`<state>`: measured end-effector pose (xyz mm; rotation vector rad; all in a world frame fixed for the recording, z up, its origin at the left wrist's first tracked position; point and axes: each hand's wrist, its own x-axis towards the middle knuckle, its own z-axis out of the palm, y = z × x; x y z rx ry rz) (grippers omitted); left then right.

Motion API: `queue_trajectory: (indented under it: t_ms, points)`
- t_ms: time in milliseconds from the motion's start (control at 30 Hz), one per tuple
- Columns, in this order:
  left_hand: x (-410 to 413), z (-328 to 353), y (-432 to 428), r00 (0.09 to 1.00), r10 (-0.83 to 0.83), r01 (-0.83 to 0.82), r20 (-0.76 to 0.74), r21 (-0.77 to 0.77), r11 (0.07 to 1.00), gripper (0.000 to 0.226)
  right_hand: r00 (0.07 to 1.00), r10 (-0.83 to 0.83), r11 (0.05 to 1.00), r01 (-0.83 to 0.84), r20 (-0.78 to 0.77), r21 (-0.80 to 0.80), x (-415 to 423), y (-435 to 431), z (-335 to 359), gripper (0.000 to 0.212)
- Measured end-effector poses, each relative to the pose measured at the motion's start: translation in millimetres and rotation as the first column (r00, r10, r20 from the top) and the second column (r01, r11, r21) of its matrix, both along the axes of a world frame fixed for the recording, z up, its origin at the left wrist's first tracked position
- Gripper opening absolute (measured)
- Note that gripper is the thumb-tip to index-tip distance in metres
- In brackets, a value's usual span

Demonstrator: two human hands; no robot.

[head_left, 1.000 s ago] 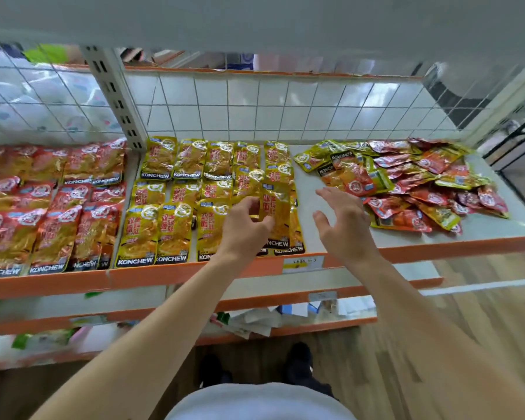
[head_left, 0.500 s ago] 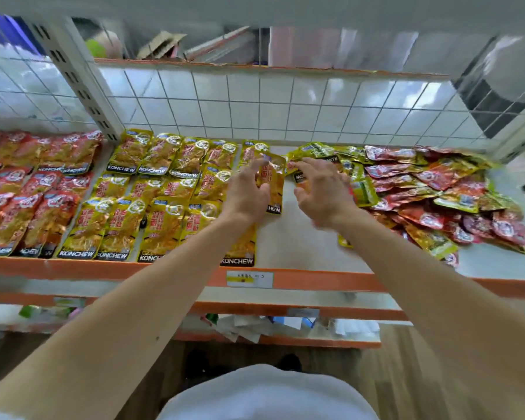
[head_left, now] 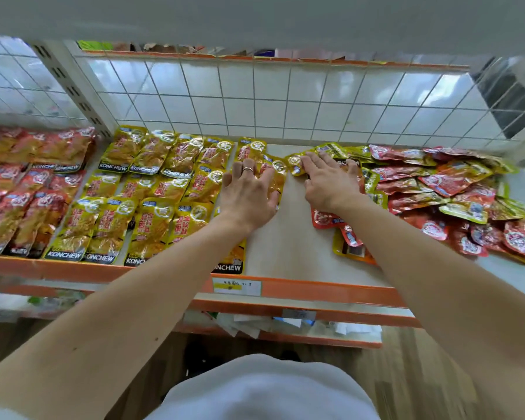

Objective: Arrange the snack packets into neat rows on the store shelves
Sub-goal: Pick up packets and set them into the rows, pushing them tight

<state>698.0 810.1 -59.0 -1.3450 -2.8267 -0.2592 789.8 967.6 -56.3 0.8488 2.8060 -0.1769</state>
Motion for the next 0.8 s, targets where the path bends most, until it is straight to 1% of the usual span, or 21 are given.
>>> queue_trajectory:
  t_ms: [133,300,333,400,467,500,567,633,700,800]
  points:
    - [-4.1,-1.3,10.3,0.999,-0.036,0.035,-0.009,-0.077,0.996,0.051,1.000,-0.021,0.999,0.022,-0.016,0.033,16.9,6.2,-3.1,0.061]
    - [-7.9,0.3,21.6,0.999,-0.036,0.037,0.006,-0.139,0.990,0.054,0.998,-0.040,0.997,0.043,-0.054,0.058,22.6,5.8,-3.1,0.063]
    - [-9.0,0.9,20.9,0.999,-0.046,0.046,0.008,-0.131,0.990,0.053,0.996,-0.056,0.997,0.060,-0.074,0.050,22.1,3.8,-2.7,0.063]
    - [-15.5,2.5,15.7,0.999,-0.037,0.039,0.025,-0.059,0.997,0.050,0.982,-0.091,0.995,0.096,-0.165,0.018,21.1,-2.4,-1.3,0.060]
    - [-28.1,2.3,6.5,0.998,-0.020,0.020,0.054,0.003,1.000,0.048,0.962,-0.066,0.998,0.070,-0.265,0.004,18.7,-11.8,-0.1,0.054]
    - [-35.6,1.1,1.7,0.997,-0.030,0.030,0.069,0.003,1.000,0.049,0.959,-0.027,1.000,0.029,-0.283,0.003,16.1,-17.6,0.6,0.054]
    - [-48.0,-1.2,-7.4,0.992,-0.077,0.082,0.099,-0.053,0.995,0.050,0.962,0.058,0.998,-0.062,-0.265,-0.008,8.7,-30.4,0.1,0.055]
    - [-54.2,-3.0,-13.2,0.988,-0.115,0.128,0.104,-0.127,0.984,0.053,0.967,0.115,0.993,-0.120,-0.225,-0.006,0.1,-40.8,-3.1,0.055]
    - [-55.1,-3.4,-15.4,0.987,-0.128,0.143,0.094,-0.167,0.976,0.055,0.974,0.120,0.992,-0.125,-0.194,-0.013,-6.6,-45.5,-6.2,0.054]
    - [-53.9,-2.9,-15.6,0.989,-0.127,0.139,0.069,-0.199,0.970,0.056,0.983,0.084,0.994,-0.094,-0.165,-0.053,-16.1,-44.4,-6.1,0.054]
